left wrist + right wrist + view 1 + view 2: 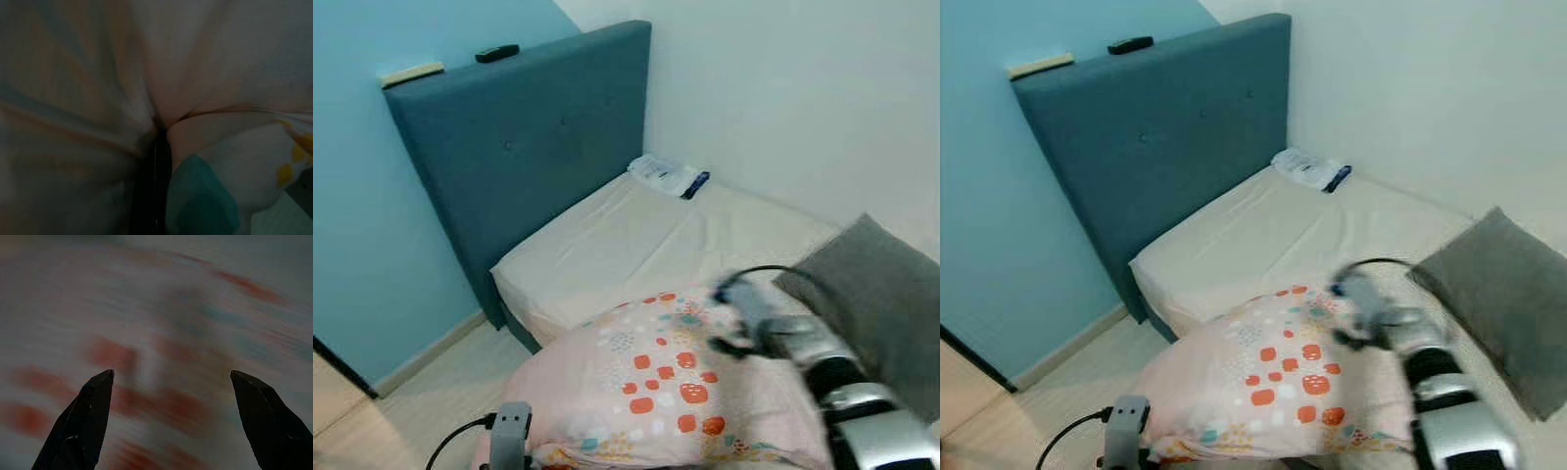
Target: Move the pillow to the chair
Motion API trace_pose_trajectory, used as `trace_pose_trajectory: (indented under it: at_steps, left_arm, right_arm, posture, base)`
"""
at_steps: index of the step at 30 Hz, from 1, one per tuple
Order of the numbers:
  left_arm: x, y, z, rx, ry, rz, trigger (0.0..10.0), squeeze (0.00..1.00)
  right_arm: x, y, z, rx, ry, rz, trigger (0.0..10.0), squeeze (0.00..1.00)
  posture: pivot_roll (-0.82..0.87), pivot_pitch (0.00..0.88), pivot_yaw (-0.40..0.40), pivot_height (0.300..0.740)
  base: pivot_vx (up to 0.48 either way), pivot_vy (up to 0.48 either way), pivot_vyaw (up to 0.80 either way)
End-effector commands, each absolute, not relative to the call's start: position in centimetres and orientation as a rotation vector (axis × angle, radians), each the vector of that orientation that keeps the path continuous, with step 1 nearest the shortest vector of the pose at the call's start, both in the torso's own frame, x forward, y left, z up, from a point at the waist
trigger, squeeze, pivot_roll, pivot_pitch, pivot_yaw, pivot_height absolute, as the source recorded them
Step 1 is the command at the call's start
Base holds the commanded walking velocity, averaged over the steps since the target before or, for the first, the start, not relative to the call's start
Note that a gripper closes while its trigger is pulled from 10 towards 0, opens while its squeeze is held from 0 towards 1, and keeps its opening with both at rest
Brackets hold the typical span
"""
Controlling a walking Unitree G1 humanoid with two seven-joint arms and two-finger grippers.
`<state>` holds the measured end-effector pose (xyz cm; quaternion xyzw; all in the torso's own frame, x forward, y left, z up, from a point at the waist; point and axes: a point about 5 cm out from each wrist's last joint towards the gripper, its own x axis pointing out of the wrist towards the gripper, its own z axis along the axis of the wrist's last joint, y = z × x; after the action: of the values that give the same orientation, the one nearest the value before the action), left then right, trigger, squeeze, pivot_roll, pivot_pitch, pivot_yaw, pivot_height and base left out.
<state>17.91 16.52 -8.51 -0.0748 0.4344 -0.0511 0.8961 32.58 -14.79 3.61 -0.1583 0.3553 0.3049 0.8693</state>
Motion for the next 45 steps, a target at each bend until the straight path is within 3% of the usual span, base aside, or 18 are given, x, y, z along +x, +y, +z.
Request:
trace_pose_trajectory:
  at_steps: [1, 2, 3, 5, 10, 15, 18, 20, 21, 27, 33, 38, 45]
  left_arm:
    - [17.4, 16.9, -8.7, -0.148, 0.917, -0.09, 10.0, 0.0]
    - [17.4, 16.9, -8.7, -0.148, 0.917, -0.09, 10.0, 0.0]
    - [17.4, 16.8, -8.7, -0.151, 0.917, -0.089, 10.0, 0.0]
    - [17.4, 16.7, -8.7, -0.155, 0.915, -0.087, 10.0, 0.0]
    - [17.7, 17.0, -8.6, -0.154, 0.899, -0.073, 10.0, 0.0]
    - [19.4, 19.1, -7.5, -0.167, 0.814, 0.039, 10.0, 0.0]
    - [22.0, 23.0, -5.1, -0.201, 0.659, 0.224, 10.0, 0.0]
    - [22.8, 24.3, -4.2, -0.201, 0.609, 0.273, 10.0, 0.0]
    - [24.2, 27.0, -2.1, -0.192, 0.505, 0.361, 10.0, 0.0]
    - [25.3, 31.4, 1.2, -0.147, 0.381, 0.492, 10.0, 0.0]
    - [24.2, 31.8, 0.5, -0.127, 0.414, 0.512, 10.0, 0.0]
    - [20.2, 30.1, -3.6, -0.092, 0.619, 0.518, 10.0, 0.0]
    - [15.6, 29.9, -6.2, -0.147, 0.753, 0.626, 10.0, 0.0]
  right_arm:
    - [30.7, -14.1, 1.3, -0.296, 0.811, 0.662, 10.0, 0.0]
    - [30.7, -14.1, 1.3, -0.296, 0.811, 0.662, 10.0, 0.0]
    - [28.1, -12.2, -1.7, -0.344, 0.862, 0.687, 10.0, 0.0]
    - [26.3, -11.4, -3.3, -0.361, 0.893, 0.69, 10.0, 0.0]
    - [23.8, -12.4, -5.3, -0.389, 0.979, 0.639, 10.0, 0.0]
    - [21.8, -13.6, -6.7, -0.398, 1.052, 0.605, 10.0, 0.0]
    - [20.5, -14.2, -7.5, -0.419, 1.093, 0.587, 10.0, 0.0]
    - [20.2, -14.3, -7.7, -0.42, 1.102, 0.578, 10.0, 0.0]
    - [19.8, -14.5, -7.9, -0.412, 1.113, 0.559, 10.0, 0.0]
    - [19.8, -14.6, -8.0, -0.399, 1.104, 0.537, 10.0, 0.0]
    - [19.6, -14.4, -8.0, -0.369, 1.1, 0.528, 10.0, 0.0]
    - [18.7, -14.7, -8.5, -0.372, 1.124, 0.527, 10.0, 0.0]
    - [17.6, -15.2, -9.0, -0.369, 1.156, 0.51, 10.0, 0.0]
  posture:
    - [-0.09, 0.056, -0.026, 0.74]
    - [-0.09, 0.056, -0.026, 0.74]
    - [-0.09, 0.054, -0.029, 0.74]
    - [-0.09, 0.054, -0.03, 0.74]
    - [-0.07, 0.047, -0.041, 0.74]
    - [-0.07, 0.038, -0.049, 0.74]
    - [-0.06, 0.028, -0.058, 0.74]
    - [-0.05, 0.025, -0.06, 0.74]
    - [-0.04, 0.019, -0.063, 0.74]
    - [-0.04, 0.014, -0.057, 0.74]
    - [-0.03, 0.018, -0.047, 0.74]
    - [-0.03, 0.021, -0.043, 0.74]
    - [-0.02, 0.019, -0.05, 0.74]
  base:
    - [0.0, 0.0, 0.0]
    - [0.0, 0.0, 0.0]
    - [0.0, 0.0, 0.0]
    - [0.0, 0.0, 0.0]
    - [0.0, 0.0, 0.62]
    - [0.0, 0.0, 0.77]
    - [0.0, 0.0, 0.76]
    - [0.0, 0.0, 0.76]
    - [0.0, 0.0, 0.76]
    - [0.0, 0.0, 0.76]
    - [0.0, 0.0, 0.77]
    - [0.0, 0.0, 0.77]
    - [0.0, 0.0, 0.76]
